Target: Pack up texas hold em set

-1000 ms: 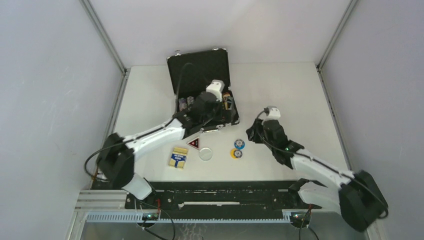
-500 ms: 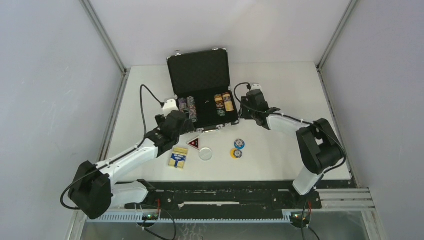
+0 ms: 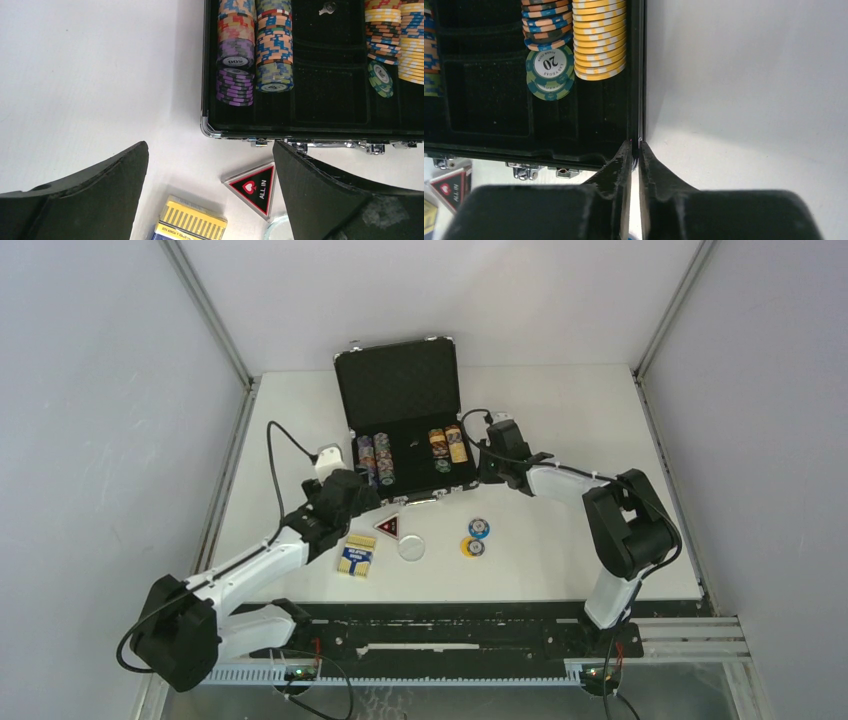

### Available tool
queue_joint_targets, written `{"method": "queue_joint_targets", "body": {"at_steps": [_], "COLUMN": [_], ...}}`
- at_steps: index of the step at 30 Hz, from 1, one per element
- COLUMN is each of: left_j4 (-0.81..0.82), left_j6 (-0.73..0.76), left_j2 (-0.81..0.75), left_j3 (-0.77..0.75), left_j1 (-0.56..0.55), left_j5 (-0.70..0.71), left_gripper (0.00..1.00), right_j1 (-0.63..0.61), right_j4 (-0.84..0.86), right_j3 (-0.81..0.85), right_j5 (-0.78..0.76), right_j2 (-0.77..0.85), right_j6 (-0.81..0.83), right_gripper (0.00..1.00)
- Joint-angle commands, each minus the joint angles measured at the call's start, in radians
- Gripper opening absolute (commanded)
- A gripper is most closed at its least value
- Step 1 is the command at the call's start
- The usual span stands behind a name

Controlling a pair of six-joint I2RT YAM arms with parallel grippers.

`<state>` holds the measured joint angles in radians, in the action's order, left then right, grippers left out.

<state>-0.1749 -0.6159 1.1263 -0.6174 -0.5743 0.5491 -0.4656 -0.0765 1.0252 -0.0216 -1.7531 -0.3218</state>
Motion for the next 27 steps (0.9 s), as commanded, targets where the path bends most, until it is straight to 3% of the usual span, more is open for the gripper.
{"method": "queue_joint_targets", "body": {"at_steps": [1,4,27], "left_j4": [0.035,0.034,0.018], "left_j6": [-0.02,-0.019,-0.019], "left_j2": [-0.036,-0.038,-0.041], "left_j3": [0.027,0.027,0.028], "left_j1": [0.004,0.004,0.021], "left_j5": [-0.014,-0.026,-0.055], "left_gripper": [0.99,0.99,1.0], "right_j1": [-0.001,-0.003,-0.147], "right_j4": [-0.026,-0.044,0.006], "right_j3": [0.036,0.035,-0.096], "right_j5": [0.015,0.021,-0.016], "right_j2": [-0.014,-0.021,0.091], "right_j6": [0.03,0.029,-0.033], "right_gripper": [0.09,0.0,0.02]}}
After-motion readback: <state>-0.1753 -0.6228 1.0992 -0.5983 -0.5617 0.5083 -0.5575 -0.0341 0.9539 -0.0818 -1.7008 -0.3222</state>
